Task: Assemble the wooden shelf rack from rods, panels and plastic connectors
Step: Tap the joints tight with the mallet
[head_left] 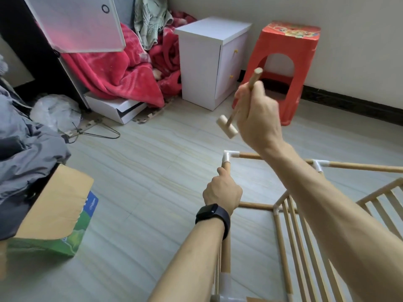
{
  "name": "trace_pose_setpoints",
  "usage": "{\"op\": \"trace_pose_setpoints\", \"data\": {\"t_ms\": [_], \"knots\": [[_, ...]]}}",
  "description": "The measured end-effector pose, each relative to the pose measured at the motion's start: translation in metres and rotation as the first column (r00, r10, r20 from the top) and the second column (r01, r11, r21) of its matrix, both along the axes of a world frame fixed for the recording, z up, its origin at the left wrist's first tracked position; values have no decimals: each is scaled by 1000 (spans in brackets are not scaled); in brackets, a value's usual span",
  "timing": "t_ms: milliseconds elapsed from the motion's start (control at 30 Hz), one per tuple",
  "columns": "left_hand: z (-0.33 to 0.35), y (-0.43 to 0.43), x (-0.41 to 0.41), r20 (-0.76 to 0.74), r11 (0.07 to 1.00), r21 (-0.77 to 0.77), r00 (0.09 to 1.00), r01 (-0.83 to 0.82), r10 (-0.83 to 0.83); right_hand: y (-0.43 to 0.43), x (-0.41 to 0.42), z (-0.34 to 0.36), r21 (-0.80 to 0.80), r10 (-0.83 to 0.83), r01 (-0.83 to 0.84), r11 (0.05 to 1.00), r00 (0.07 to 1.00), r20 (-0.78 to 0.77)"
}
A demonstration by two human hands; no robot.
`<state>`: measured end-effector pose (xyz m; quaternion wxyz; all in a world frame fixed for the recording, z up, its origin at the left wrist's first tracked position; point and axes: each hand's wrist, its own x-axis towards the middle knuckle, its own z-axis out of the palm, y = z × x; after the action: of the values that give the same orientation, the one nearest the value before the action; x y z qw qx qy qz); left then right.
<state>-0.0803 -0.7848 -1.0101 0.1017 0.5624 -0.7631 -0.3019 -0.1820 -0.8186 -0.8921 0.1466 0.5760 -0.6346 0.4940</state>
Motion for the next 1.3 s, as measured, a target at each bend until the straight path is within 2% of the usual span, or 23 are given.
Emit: {"op": "trace_pose_setpoints", "data": {"t_ms": [33,67,133,167,200,300,333,433,500,600,700,767,833,867,933,1000,1067,1133,1200,1300], "knots": [[0,-1,0,5,1000,5,1000,1,-1,2,1,-1,-46,-3,4,999,1000,27],[0,-1,0,8,1000,12,1000,2,-2,7,3,-9,-2,-9,9,1000,1000,19],[1,-1,1,7,1000,15,1000,15,-15,13,9,-29,280,29,-20,960,999,-31],[1,1,2,11,1000,14,1000,22,-22,14,8,-30,329,44,-34,944,999,-25],[2,1,3,10,1000,6,1000,21,-21,9,7,-23,291,52,-47,956,999,-10],[3,1,3,18,1000,7,1000,11,-11,1,5,-9,12,10,-11,1000,998,64],[3,-1,3,21,1000,17,1000,4,-5,4,8,-12,29,7,-9,1000,998,67],[6,1,4,58,999,45,998,30,-33,17,13,-38,368,70,-75,927,997,27],[7,-2,8,78,998,25,995,54,-56,20,7,-35,369,68,-78,926,997,41],[10,-11,17,124,994,25,987,104,-107,45,-8,-30,284,9,-48,958,990,140],[12,-28,29,223,989,19,964,146,-147,94,-34,-39,273,-91,25,962,968,233],[16,-37,33,347,992,-28,932,122,-105,129,-51,-38,246,-165,90,965,938,305],[22,-38,29,556,971,-178,830,161,-36,158,-69,-35,230,-215,136,964,906,366],[27,-32,21,612,944,-249,791,215,-19,169,-78,-34,239,-237,153,959,895,379],[33,-9,-7,544,898,-322,835,301,-85,186,-94,-28,273,-278,179,945,880,386],[35,25,-46,349,918,-248,912,310,-213,195,-105,-22,309,-308,191,932,865,395],[34,59,-87,112,964,-2,958,265,-263,199,-113,-18,342,-335,201,918,853,400],[28,90,-115,-38,943,208,965,261,-259,201,-118,-16,349,-348,208,914,844,408],[20,111,-122,-94,944,237,972,230,-214,200,-123,-16,343,-363,230,911,843,397],[7,125,-110,-88,970,135,977,204,-193,198,-126,-14,318,-347,235,919,865,363]]}}
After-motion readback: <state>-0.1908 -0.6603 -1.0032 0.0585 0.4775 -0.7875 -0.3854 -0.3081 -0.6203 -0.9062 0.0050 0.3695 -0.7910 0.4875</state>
